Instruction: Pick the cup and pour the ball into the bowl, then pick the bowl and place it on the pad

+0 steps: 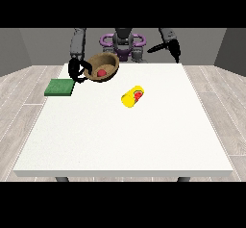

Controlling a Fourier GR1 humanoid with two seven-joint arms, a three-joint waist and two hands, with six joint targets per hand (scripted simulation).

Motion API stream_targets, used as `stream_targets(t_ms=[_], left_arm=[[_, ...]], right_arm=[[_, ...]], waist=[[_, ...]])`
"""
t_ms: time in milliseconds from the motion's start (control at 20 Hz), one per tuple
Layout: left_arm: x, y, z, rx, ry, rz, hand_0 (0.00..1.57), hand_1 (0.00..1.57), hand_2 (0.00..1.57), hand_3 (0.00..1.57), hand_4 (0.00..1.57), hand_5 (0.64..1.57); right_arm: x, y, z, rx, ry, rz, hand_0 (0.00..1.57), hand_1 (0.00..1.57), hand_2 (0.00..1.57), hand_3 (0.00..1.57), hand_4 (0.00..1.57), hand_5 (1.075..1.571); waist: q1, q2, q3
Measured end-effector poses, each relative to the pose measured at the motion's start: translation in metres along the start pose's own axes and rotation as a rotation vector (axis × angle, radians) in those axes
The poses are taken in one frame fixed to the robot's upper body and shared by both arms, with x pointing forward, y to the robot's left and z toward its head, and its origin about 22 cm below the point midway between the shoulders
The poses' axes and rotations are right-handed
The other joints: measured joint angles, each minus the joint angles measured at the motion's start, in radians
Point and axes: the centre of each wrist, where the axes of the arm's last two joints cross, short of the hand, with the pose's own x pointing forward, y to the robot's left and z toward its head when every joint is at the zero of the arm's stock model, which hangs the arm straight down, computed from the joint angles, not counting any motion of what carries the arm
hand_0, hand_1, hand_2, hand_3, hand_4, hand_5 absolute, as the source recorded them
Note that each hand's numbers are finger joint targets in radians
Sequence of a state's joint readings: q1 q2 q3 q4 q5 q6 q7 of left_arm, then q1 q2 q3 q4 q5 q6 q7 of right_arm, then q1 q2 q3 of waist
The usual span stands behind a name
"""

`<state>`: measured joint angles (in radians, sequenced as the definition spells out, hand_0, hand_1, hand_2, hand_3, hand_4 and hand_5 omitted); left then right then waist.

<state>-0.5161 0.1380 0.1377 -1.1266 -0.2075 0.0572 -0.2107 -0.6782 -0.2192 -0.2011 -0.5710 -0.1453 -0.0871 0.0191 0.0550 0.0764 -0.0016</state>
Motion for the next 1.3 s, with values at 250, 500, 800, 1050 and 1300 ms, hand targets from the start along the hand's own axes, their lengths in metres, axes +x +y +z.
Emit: stream_targets(t_ms=[250,500,800,1050,1300], left_arm=[[-0.006,0.007,0.004,0.026,0.003,-0.015,0.00,0.00,0.00,0.00,0.00,1.569],[-0.005,0.004,0.006,0.048,-0.035,-0.015,0.00,0.00,0.00,0.00,0.00,1.566],[-0.004,-0.001,0.003,0.069,-0.090,-0.025,0.00,0.00,0.00,0.00,0.00,1.565],[0.028,-0.017,-0.012,0.073,-0.221,-0.044,0.00,0.00,0.00,0.00,0.00,1.564],[0.055,-0.024,-0.013,0.097,-0.316,-0.054,0.00,0.00,0.00,0.00,0.00,1.563]], right_arm=[[0.024,-0.033,-0.001,-0.007,-0.005,-0.014,1.57,1.57,1.57,1.57,1.06,1.564],[0.031,-0.080,0.005,-0.026,-0.045,-0.062,1.57,1.57,1.57,1.57,1.07,1.557],[0.042,-0.125,0.014,-0.018,-0.094,-0.103,1.57,1.57,1.57,1.57,1.06,1.562],[0.060,-0.169,0.023,-0.050,-0.196,-0.158,1.57,1.57,1.57,1.44,1.03,1.563],[0.066,-0.213,0.040,-0.088,-0.290,-0.131,1.57,1.57,1.57,0.00,1.03,1.566]], waist=[[-0.018,0.004,0.0013],[-0.026,0.047,0.0016],[-0.047,0.113,0.0022],[-0.012,0.238,0.0028],[0.005,0.333,0.0038]])
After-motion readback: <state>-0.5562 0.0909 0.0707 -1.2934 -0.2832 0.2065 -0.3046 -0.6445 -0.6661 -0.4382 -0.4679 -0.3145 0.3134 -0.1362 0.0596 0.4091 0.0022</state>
